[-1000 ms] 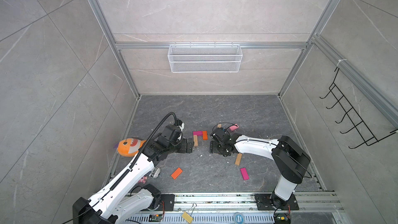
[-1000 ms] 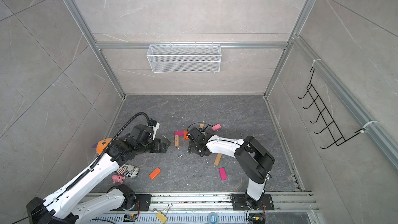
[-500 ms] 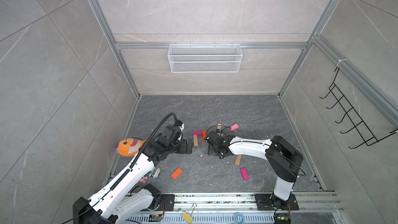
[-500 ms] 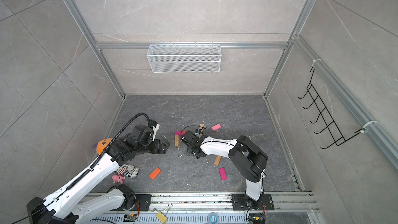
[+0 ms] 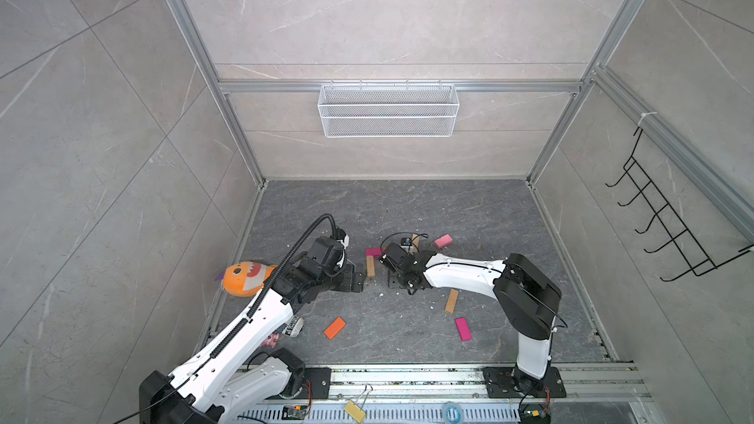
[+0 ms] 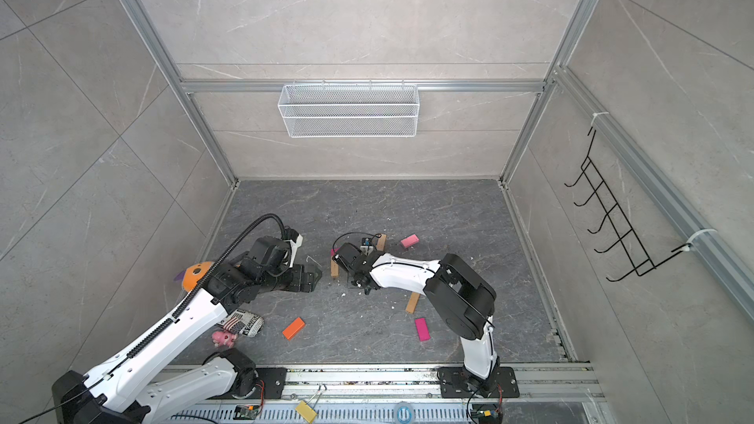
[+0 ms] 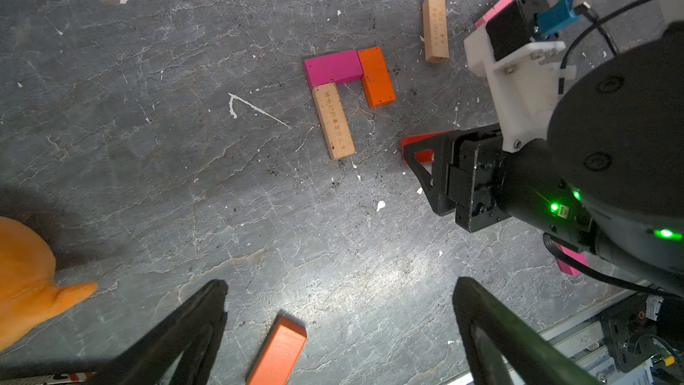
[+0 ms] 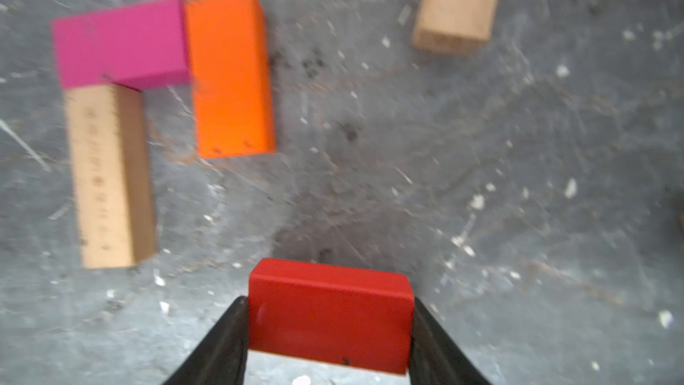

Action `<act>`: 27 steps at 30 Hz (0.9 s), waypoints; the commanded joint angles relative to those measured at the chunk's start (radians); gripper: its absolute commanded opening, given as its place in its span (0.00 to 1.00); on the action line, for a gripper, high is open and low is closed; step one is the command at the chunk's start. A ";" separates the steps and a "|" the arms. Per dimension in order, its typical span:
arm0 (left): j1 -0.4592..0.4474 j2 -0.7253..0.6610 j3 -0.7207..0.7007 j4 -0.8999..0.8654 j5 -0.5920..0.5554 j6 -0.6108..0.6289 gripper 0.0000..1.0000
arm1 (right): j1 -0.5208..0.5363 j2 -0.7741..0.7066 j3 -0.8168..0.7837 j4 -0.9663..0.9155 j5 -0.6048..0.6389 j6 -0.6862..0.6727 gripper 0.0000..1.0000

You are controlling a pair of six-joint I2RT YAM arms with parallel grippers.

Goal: Assemble the letter p with building blocks
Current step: Assemble the building block at the center of the board.

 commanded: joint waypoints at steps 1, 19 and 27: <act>-0.003 0.001 0.038 -0.007 0.011 0.013 0.98 | 0.006 0.051 0.073 -0.046 0.012 -0.055 0.60; -0.003 0.002 0.040 -0.013 0.005 0.012 0.98 | 0.000 0.179 0.239 -0.096 -0.039 -0.107 0.60; -0.002 0.004 0.039 -0.015 0.002 0.007 0.98 | -0.005 0.199 0.265 -0.102 -0.041 -0.118 0.61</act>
